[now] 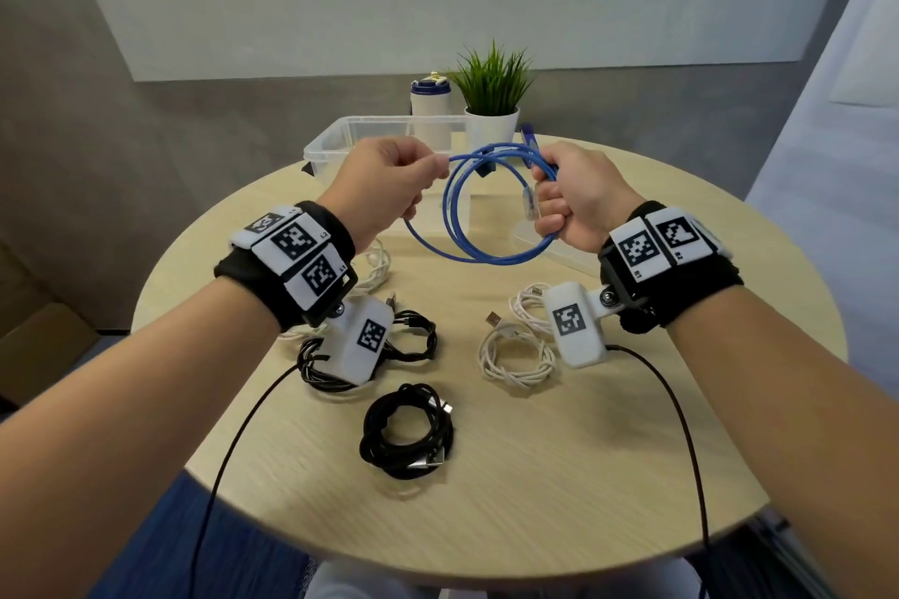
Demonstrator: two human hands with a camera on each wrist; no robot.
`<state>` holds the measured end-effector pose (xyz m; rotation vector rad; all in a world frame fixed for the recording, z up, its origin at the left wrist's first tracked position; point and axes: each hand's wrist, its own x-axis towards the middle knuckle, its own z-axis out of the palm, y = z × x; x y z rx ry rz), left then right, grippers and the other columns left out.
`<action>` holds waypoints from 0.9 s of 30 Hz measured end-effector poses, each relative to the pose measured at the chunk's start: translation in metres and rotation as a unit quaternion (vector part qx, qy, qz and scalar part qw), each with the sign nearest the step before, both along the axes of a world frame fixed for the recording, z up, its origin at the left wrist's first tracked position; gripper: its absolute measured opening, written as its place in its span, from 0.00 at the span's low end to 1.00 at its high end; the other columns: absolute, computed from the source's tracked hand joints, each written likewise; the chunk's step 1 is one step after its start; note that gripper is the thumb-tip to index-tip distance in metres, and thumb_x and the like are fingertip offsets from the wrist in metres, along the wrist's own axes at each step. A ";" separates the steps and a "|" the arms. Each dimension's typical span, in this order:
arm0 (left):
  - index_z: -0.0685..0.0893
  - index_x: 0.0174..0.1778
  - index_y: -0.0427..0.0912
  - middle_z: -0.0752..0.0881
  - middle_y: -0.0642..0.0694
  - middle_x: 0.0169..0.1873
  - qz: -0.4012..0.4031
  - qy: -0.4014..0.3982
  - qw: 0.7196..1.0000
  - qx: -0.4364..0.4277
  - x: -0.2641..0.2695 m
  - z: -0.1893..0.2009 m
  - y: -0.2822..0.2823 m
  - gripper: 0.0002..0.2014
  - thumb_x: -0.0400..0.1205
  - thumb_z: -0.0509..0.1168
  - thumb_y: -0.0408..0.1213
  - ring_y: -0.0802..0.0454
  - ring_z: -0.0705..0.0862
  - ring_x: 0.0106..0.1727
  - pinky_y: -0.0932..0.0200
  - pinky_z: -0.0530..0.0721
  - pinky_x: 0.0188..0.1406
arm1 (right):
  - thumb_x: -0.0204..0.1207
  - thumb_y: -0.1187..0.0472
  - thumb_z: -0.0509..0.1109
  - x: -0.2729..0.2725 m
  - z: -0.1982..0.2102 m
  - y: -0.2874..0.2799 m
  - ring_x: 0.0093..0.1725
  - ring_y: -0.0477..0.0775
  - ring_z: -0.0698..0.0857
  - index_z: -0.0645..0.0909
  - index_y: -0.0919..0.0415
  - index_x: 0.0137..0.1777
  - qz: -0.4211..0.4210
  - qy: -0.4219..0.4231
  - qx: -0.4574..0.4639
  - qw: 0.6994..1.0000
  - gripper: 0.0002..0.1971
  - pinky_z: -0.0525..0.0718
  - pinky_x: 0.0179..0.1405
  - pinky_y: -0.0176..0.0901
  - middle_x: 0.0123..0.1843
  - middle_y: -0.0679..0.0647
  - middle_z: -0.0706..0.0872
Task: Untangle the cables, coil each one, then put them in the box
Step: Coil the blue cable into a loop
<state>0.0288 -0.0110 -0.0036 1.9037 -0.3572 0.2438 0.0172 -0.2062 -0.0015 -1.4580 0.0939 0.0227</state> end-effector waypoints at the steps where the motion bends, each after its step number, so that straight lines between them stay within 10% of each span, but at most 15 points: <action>1: 0.85 0.34 0.42 0.77 0.49 0.26 0.007 0.001 1.000 0.006 0.000 0.000 0.000 0.10 0.81 0.67 0.38 0.54 0.74 0.27 0.61 0.77 0.26 | 0.81 0.60 0.52 0.001 -0.001 0.000 0.15 0.44 0.56 0.67 0.57 0.33 0.003 -0.002 -0.012 1.000 0.14 0.57 0.18 0.33 0.17 0.46 0.60; 10: 0.87 0.39 0.37 0.82 0.45 0.30 0.083 0.000 0.995 0.047 -0.006 0.002 -0.011 0.11 0.78 0.70 0.44 0.51 0.80 0.31 0.51 0.87 0.40 | 0.88 0.55 0.51 0.009 -0.009 0.003 0.22 0.47 0.63 0.73 0.59 0.41 0.025 -0.050 -0.094 0.994 0.16 0.68 0.28 0.42 0.21 0.47 0.65; 15: 0.85 0.33 0.38 0.77 0.51 0.27 0.093 -0.068 0.987 0.111 -0.015 0.002 -0.027 0.15 0.75 0.73 0.48 0.57 0.73 0.26 0.63 0.72 0.26 | 0.88 0.54 0.53 0.006 -0.008 0.009 0.22 0.49 0.75 0.73 0.58 0.39 0.073 -0.060 -0.086 0.992 0.16 0.81 0.38 0.50 0.23 0.48 0.68; 20: 0.73 0.30 0.44 0.86 0.41 0.49 0.086 -0.089 0.988 0.093 -0.014 0.002 -0.030 0.17 0.74 0.75 0.43 0.45 0.84 0.49 0.50 0.82 0.49 | 0.87 0.54 0.54 0.000 -0.004 0.010 0.26 0.50 0.77 0.73 0.59 0.39 0.118 -0.060 -0.078 0.988 0.16 0.84 0.39 0.52 0.26 0.49 0.70; 27: 0.69 0.45 0.46 0.83 0.45 0.35 0.013 -0.028 0.998 0.051 -0.010 0.000 -0.023 0.14 0.79 0.70 0.44 0.53 0.81 0.27 0.59 0.82 0.29 | 0.87 0.55 0.56 -0.003 0.003 0.013 0.41 0.57 0.85 0.75 0.59 0.47 0.123 -0.085 -0.081 0.985 0.11 0.87 0.35 0.48 0.50 0.57 0.75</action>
